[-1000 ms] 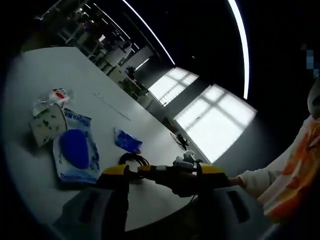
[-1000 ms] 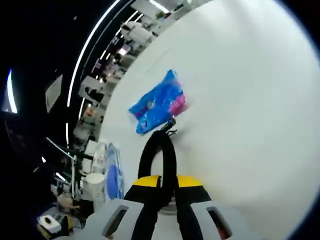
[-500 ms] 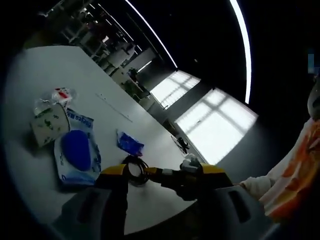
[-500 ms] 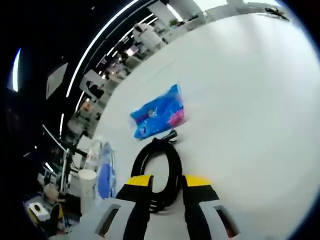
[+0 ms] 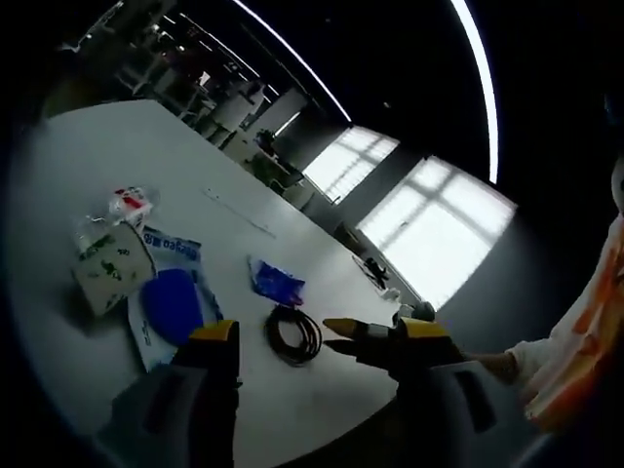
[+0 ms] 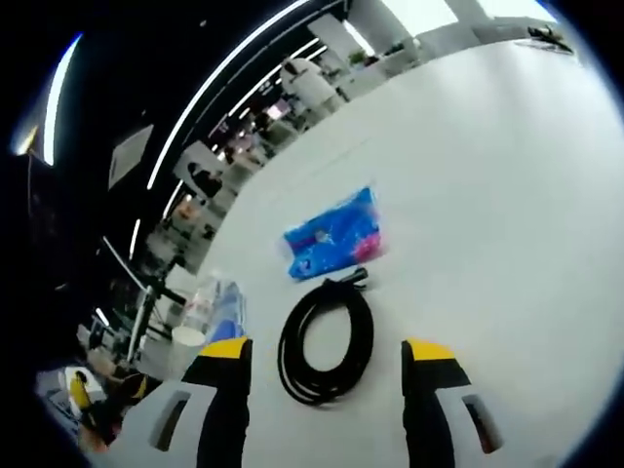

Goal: Arrange the tabletop items into an orderly group along one side of the table until the central work area is clear of visible clutter.

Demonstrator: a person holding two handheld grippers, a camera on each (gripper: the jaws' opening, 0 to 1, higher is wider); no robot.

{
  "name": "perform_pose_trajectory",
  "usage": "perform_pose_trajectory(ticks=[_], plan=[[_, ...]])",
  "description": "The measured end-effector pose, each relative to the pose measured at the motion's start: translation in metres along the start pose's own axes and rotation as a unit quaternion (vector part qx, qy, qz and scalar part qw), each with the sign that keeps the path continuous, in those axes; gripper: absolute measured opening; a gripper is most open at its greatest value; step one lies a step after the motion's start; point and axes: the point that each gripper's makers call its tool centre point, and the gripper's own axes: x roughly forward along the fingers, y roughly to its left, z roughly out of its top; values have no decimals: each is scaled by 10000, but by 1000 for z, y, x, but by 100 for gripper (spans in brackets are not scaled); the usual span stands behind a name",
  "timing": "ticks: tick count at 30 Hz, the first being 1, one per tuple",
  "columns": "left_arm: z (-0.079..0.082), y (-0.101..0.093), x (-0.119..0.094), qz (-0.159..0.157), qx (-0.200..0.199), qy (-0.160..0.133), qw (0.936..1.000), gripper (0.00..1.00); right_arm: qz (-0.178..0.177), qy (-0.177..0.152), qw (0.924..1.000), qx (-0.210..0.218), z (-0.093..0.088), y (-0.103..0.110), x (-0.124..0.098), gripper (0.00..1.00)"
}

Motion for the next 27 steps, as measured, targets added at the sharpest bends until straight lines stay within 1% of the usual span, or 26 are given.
perform_pose_trajectory(ticks=[2, 4, 7, 8, 10, 13, 16, 19, 21, 23, 26, 27], plan=[[2, 10, -3, 161, 16, 43, 9999, 66, -20, -72, 9998, -193, 0, 1, -5, 69], [1, 23, -7, 410, 122, 166, 9989, 67, 0, -74, 9994, -346, -3, 4, -11, 71], [2, 39, -13, 647, 351, 294, 9969, 70, 48, -25, 9984, -569, -7, 7, -15, 71], [3, 44, -14, 726, 384, 317, 9961, 70, 54, 7, 9971, -758, -9, 11, -20, 72], [6, 52, -18, 805, 331, 282, 9958, 70, 109, 17, 9953, -967, -12, 17, -24, 73], [11, 61, -23, 918, 238, 218, 9953, 71, 149, 81, 9933, -1140, -19, 22, -28, 75], [12, 65, -26, 1001, 315, 229, 9942, 72, 114, 127, 9918, -1269, -23, 24, -33, 77], [10, 64, -29, 1044, 419, 252, 9933, 73, 101, 103, 9913, -1309, -25, 26, -39, 78], [7, 61, -31, 1040, 483, 301, 9929, 74, 102, 31, 9912, -1319, -26, 30, -44, 79], [2, 61, -33, 1064, 630, 382, 9916, 74, 111, -5, 9912, -1323, -28, 32, -46, 80], [-3, 60, -36, 1098, 757, 447, 9901, 74, 132, 34, 9919, -1262, -33, 31, -48, 80], [-3, 62, -37, 1116, 770, 452, 9897, 74, 104, 98, 9910, -1333, -36, 30, -49, 80]])
